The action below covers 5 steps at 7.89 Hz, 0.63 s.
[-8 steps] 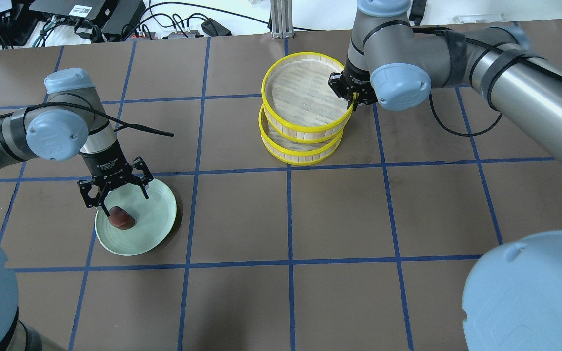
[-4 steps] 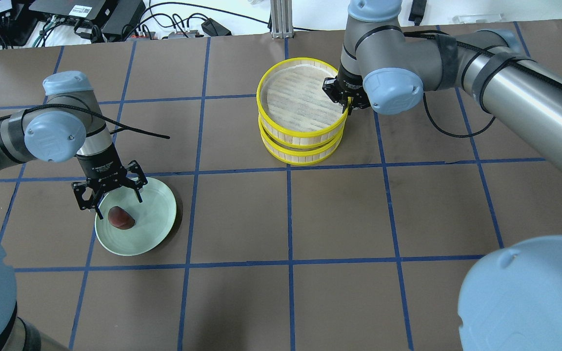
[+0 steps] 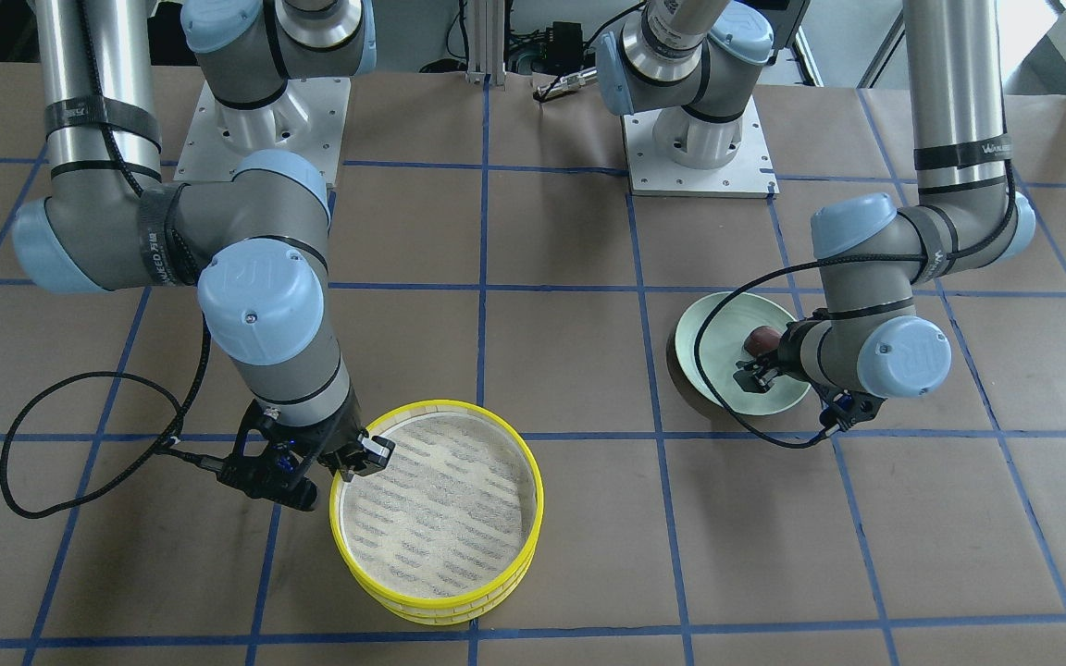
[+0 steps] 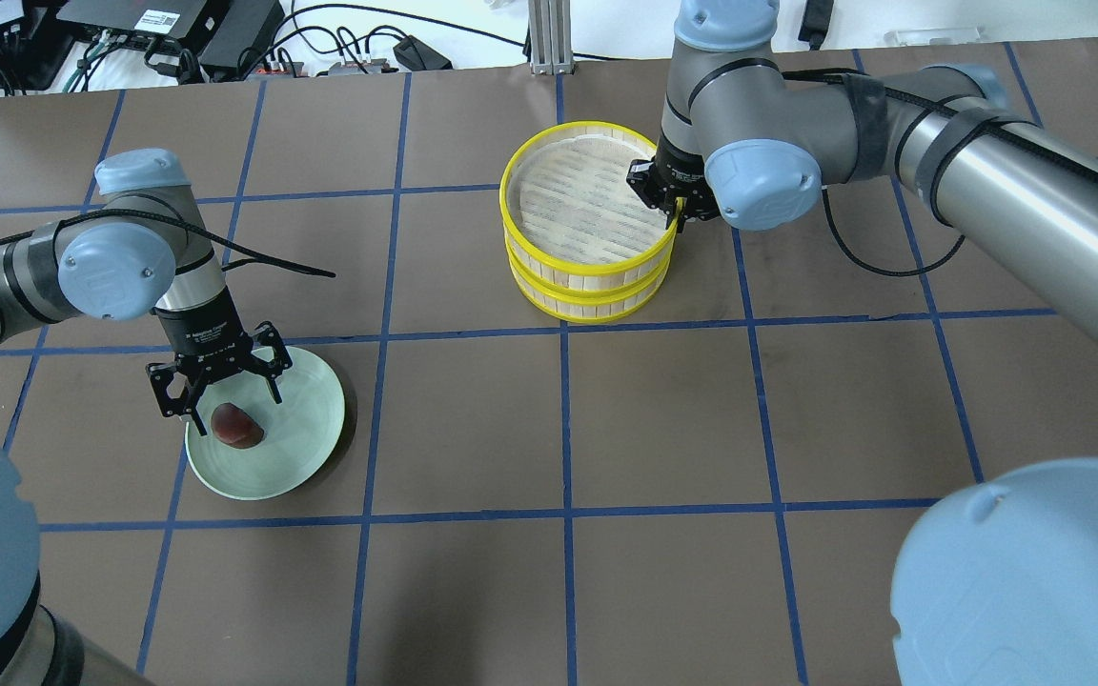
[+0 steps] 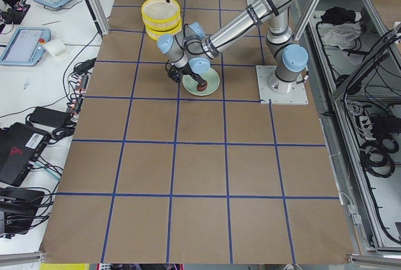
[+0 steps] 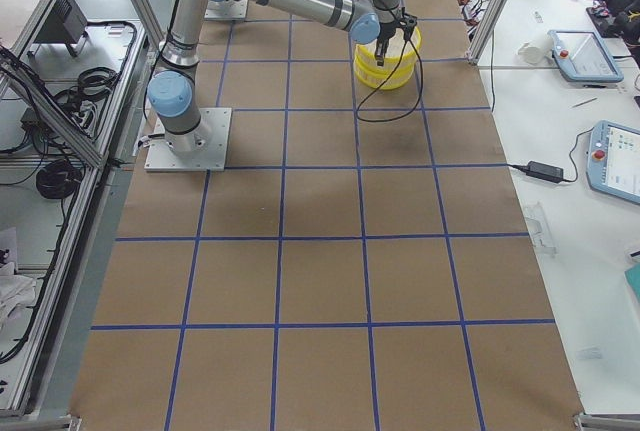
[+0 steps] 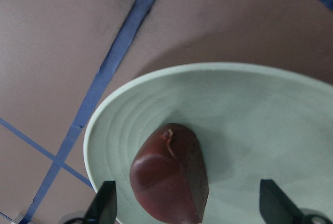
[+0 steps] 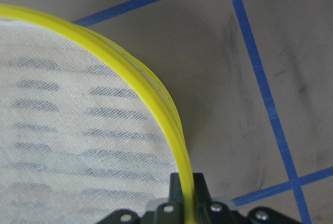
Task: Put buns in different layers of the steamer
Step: 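Grasp the dark brown bun on the plate with the left gripper and lift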
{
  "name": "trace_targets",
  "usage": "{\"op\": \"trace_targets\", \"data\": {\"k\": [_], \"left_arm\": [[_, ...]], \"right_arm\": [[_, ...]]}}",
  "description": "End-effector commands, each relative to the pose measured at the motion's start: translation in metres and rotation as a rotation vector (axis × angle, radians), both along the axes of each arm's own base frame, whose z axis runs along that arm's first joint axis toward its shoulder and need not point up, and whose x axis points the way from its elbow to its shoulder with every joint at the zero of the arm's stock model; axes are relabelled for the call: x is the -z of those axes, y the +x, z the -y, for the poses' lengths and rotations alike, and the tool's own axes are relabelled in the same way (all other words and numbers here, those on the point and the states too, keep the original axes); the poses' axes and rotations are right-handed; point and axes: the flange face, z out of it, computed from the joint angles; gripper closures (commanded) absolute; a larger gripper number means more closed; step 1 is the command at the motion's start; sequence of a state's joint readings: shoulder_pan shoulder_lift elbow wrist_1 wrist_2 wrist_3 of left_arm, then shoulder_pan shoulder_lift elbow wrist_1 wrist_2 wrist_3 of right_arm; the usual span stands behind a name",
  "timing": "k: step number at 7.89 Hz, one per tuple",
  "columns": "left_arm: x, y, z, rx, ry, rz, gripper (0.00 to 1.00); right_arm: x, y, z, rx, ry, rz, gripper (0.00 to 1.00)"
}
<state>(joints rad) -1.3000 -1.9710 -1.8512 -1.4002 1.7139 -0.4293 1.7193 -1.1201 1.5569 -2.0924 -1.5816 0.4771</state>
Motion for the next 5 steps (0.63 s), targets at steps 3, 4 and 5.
{"op": "trace_targets", "data": {"k": [3, 4, 5], "left_arm": [[0.002, -0.0021, 0.0002, -0.016, 0.0, -0.011, 0.82], [0.0011, -0.0048, 0.0026, -0.033, -0.015, -0.035, 0.93], [-0.0033, -0.0084, 0.0032, -0.052, -0.031, -0.063, 1.0]], "right_arm": [[0.0049, -0.0002, -0.0025, -0.005, 0.008, -0.002, 0.95], [0.0047, -0.0003, -0.0024, -0.008, 0.006, -0.003, 0.94], [0.0042, -0.0003, -0.002, -0.008, 0.002, -0.002, 0.92]]}}
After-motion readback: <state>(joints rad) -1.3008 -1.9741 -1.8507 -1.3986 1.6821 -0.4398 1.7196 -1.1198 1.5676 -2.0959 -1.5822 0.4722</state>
